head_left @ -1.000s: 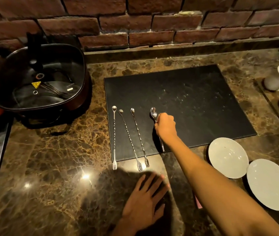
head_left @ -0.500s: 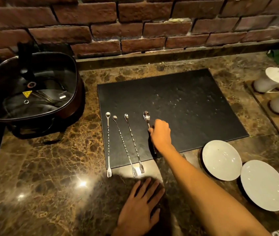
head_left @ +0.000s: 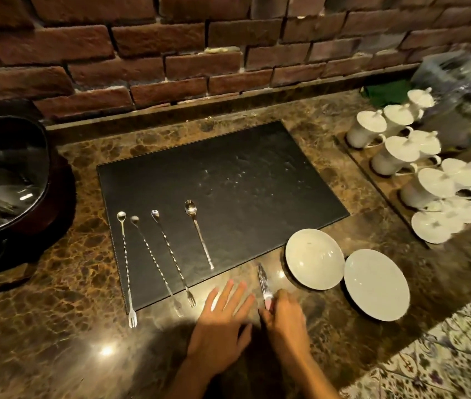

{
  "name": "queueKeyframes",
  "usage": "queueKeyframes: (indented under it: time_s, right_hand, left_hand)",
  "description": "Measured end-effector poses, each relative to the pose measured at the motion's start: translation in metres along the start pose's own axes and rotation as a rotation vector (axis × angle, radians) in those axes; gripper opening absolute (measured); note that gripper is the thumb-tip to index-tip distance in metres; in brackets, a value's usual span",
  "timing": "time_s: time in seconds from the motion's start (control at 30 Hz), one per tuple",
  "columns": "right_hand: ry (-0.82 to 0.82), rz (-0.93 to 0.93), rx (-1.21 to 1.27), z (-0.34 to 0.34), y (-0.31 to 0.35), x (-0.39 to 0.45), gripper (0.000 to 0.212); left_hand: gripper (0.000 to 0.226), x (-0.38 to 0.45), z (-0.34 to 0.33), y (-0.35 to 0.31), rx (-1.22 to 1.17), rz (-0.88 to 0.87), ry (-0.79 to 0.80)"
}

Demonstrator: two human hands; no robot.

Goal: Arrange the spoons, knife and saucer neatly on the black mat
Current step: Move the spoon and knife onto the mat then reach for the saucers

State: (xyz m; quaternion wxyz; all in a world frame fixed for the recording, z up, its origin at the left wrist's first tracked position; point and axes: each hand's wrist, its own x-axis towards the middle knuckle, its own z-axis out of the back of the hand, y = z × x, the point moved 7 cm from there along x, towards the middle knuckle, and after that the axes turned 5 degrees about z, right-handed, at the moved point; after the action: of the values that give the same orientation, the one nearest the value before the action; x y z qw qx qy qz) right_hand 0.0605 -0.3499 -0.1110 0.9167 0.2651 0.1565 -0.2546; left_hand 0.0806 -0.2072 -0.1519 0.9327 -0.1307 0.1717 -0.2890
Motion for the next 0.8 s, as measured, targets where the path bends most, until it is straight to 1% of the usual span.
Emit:
queueKeyframes:
  time_s: [0.17,0.23,0.27,0.37,0.53,0.63,0.67,0.8]
  right_hand:
    - [0.049,-0.126,0.118,-0.004,-0.008,0.004,0.016]
    - [0.058,-0.119,0.151,-0.005,-0.011,0.006,0.010]
    - [0.047,-0.095,0.173,-0.004,-0.011,0.007,0.008]
    - [-0.031,0.021,0.224,0.011,0.003,0.018,0.013]
    - [-0.177,0.290,0.064,0.049,0.069,0.075,0.015]
    - [-0.136,0.399,-0.016,0.055,0.111,0.110,0.009]
    - [-0.117,0.419,-0.042,0.054,0.121,0.120,0.010]
    - [-0.074,0.432,-0.124,0.048,0.139,0.144,0.014]
  left_hand:
    - [0.071,0.005,-0.007,0.004,0.009,0.018,0.043]
    - [0.071,0.006,-0.009,0.006,0.010,0.028,0.060]
    - [0.070,0.007,-0.010,0.006,0.012,0.030,0.062]
    - [0.072,0.009,-0.012,0.005,0.036,0.022,0.064]
    - [0.068,0.005,-0.010,0.005,0.092,-0.001,0.015]
    - [0.064,0.005,-0.005,0.002,0.105,0.007,-0.025]
    - [0.063,0.005,-0.003,0.001,0.103,0.004,-0.039]
    - [0.065,0.005,0.002,0.000,0.113,-0.015,-0.072]
